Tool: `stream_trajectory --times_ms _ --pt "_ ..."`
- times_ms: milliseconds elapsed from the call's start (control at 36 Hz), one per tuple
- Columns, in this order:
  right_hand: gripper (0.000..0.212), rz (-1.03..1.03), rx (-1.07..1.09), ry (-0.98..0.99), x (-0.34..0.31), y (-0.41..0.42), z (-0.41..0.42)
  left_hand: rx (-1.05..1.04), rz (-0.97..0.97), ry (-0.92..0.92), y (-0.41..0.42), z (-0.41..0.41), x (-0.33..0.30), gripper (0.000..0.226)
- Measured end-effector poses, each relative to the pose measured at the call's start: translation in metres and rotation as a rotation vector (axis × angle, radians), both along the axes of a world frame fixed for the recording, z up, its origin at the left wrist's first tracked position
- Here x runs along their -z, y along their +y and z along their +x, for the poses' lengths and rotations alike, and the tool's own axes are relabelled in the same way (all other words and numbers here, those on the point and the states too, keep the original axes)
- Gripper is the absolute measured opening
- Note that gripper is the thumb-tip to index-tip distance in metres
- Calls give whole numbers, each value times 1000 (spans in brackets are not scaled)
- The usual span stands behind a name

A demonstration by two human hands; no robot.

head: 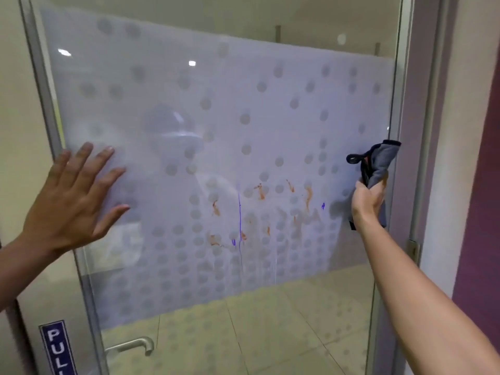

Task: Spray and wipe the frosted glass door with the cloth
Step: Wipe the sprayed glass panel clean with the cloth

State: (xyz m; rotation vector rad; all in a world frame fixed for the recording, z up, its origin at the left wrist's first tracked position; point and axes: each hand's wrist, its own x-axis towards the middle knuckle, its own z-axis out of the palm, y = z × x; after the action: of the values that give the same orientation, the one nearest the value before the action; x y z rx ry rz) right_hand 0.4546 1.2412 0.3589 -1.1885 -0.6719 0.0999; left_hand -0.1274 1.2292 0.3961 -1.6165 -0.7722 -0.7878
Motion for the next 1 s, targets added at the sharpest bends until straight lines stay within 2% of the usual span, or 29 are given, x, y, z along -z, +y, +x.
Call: stream_trajectory --times_ms 56,167,417,528,611,750,833,1000 --pt "73 35 54 22 1 4 -10 5 8 -1 -1 2 0 71" --pt "74 27 159 -64 6 7 -40 3 26 -5 -1 4 0 70" --pt "90 79 112 -319 12 -11 -148 15 43 3 -6 7 0 69" --pt "104 122 82 -547 6 -20 -200 1 38 13 -9 7 -1 69" --pt "106 131 92 -684 4 -25 -237 4 15 8 -13 7 -2 68" --pt "102 160 24 -951 11 -31 -282 76 -49 -47 -15 7 -3 63" --pt "93 217 -22 -1143 22 -32 -300 139 -113 -117 -17 5 -5 67" --pt "84 336 -32 -1536 35 -27 -290 149 -133 -132 -21 6 -7 64"
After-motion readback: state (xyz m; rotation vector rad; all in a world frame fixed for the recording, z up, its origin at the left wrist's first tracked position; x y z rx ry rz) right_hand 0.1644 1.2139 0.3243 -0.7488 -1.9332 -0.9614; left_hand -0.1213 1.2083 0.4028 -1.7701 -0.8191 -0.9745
